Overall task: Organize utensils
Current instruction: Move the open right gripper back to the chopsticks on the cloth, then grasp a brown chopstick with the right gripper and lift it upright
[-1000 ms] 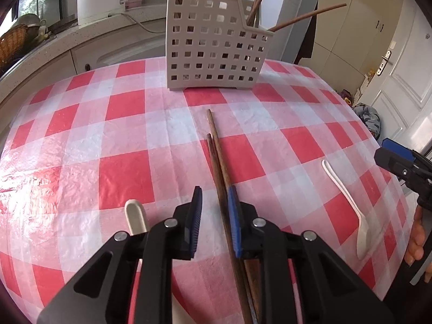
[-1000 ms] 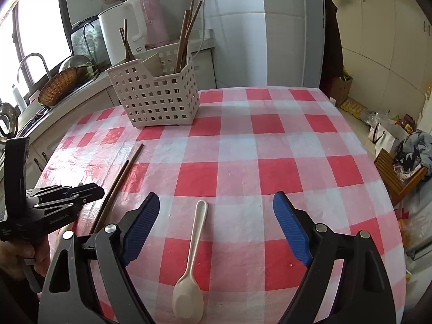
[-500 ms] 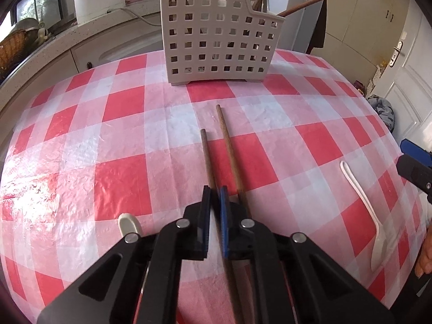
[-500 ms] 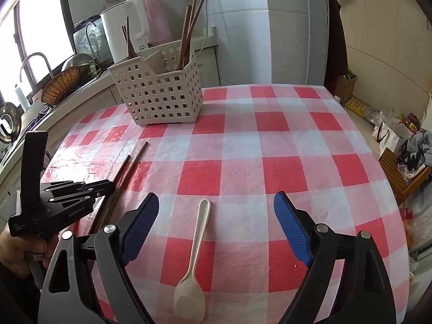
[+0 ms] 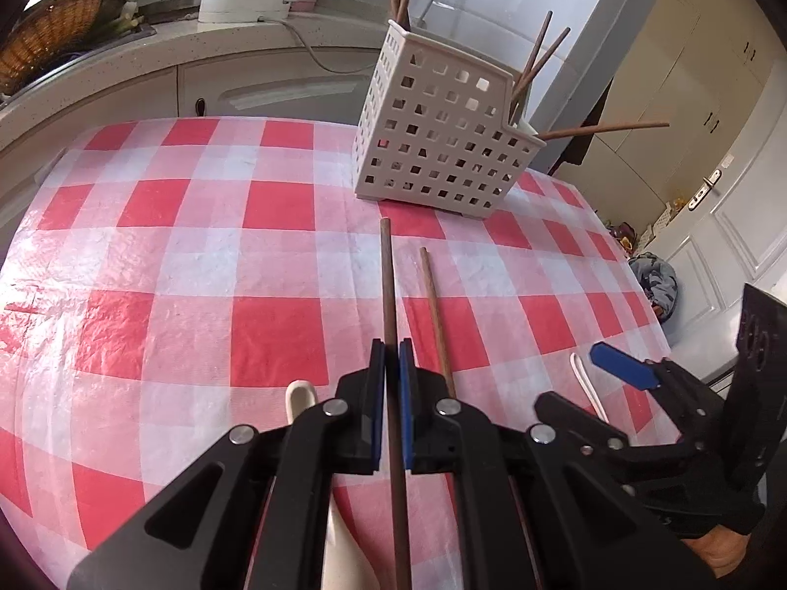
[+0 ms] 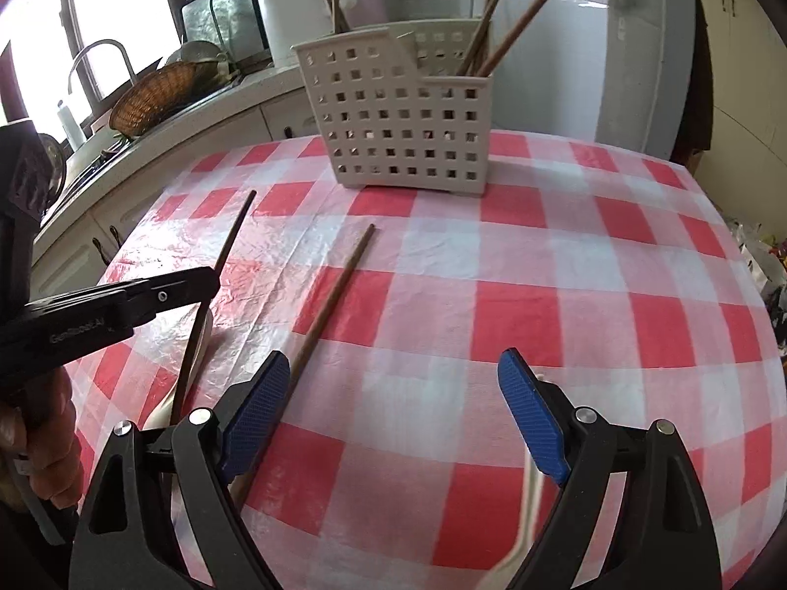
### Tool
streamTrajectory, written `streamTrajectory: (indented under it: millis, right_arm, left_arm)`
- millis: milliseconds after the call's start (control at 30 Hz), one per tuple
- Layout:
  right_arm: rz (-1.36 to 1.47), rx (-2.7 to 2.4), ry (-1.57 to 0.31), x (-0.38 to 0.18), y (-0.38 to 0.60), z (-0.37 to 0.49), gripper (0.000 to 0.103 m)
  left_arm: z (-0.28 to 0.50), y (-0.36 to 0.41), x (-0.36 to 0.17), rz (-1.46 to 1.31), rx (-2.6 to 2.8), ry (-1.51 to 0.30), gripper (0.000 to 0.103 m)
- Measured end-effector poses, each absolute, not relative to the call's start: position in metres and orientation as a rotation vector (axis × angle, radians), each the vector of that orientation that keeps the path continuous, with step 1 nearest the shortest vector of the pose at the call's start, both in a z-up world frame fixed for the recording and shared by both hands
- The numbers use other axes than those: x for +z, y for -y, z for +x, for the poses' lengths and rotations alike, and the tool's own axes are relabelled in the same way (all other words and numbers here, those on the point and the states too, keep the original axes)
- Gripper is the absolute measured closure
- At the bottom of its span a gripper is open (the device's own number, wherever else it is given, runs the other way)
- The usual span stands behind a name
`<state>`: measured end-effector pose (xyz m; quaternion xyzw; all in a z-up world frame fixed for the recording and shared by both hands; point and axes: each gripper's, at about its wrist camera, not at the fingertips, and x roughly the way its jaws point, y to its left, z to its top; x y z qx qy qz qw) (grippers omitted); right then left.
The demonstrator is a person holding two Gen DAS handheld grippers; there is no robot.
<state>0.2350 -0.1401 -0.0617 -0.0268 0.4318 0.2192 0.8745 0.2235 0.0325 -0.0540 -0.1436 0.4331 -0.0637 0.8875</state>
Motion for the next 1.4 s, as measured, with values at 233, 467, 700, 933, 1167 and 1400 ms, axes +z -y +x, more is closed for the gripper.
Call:
streamTrajectory:
  millis: [233, 467, 700, 933, 1167, 1400]
  right_arm:
    - [-0.058, 0.472, -0.969, -0.080, 0.103, 0.250, 0.041]
    - [-0.101, 0.453, -0.979, -0.088, 0.081, 0.257, 0.049]
    - [-0.181, 0.398, -0.940, -0.090, 0.071, 0.261, 0.074]
    - [-0.177, 0.383, -0.926, -0.089, 0.079, 0.261, 0.090]
    - [-0.182, 0.351, -0.881, -0.079, 0.094, 0.251, 0.092]
    - [-0.165, 0.324, -0.823, -0.058, 0.115, 0.237, 0.092]
  left_arm:
    - [0.210, -0.057, -0.043, -0.340, -0.116, -0.857, 0.097]
    - [0.206, -0.067, -0.045, -0.353, -0.118, -0.850, 0.097]
    - [0.207, -0.070, -0.049, -0.366, -0.128, -0.850, 0.097]
    - [0.209, -0.066, -0.051, -0.359, -0.137, -0.857, 0.097]
    - [0.207, -0.056, -0.046, -0.341, -0.149, -0.853, 0.097]
    - [0.203, -0.040, -0.036, -0.309, -0.166, -0.841, 0.097]
